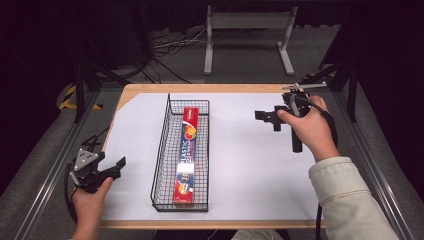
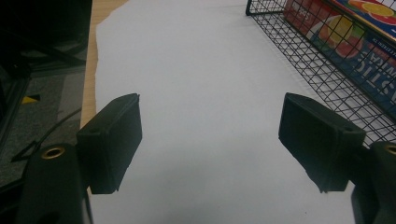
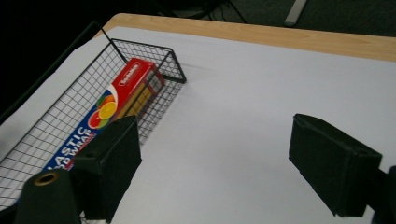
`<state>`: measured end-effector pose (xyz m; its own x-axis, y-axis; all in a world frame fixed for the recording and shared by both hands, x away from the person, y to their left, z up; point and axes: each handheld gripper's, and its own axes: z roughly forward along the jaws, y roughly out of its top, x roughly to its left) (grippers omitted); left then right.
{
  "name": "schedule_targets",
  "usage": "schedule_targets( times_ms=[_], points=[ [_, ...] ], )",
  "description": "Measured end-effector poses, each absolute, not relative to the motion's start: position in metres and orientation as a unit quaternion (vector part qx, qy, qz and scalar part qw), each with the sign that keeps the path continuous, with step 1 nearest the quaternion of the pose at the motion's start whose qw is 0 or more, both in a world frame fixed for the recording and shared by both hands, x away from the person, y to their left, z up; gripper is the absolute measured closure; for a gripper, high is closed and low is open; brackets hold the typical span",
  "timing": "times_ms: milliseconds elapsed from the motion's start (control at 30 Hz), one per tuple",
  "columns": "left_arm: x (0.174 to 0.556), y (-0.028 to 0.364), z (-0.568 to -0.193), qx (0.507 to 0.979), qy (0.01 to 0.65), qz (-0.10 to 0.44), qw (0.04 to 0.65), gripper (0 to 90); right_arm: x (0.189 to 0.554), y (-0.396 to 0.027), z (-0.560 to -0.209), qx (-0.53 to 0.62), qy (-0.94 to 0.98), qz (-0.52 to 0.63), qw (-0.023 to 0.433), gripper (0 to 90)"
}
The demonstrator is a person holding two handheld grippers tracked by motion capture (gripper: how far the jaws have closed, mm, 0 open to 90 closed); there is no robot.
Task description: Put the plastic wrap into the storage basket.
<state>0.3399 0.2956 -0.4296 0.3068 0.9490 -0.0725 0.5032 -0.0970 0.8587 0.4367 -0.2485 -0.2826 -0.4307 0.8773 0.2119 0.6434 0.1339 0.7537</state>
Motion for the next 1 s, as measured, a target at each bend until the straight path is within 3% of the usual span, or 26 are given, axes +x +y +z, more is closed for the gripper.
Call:
schedule_targets(
  times_ms=[167, 1000],
  points=[
    [0.338, 0.294, -0.429, 0.695, 0.518, 0.275, 0.415, 22.0, 0.433, -0.271, -0.303, 0.506, 0.739, 0.409, 0.172, 17.0],
    [0.338, 0.291, -0.443, 0.717, 0.504, 0.259, 0.406, 21.3, 0.379, -0.335, -0.423, 0.504, 0.727, 0.424, 0.193, 19.2]
  ],
)
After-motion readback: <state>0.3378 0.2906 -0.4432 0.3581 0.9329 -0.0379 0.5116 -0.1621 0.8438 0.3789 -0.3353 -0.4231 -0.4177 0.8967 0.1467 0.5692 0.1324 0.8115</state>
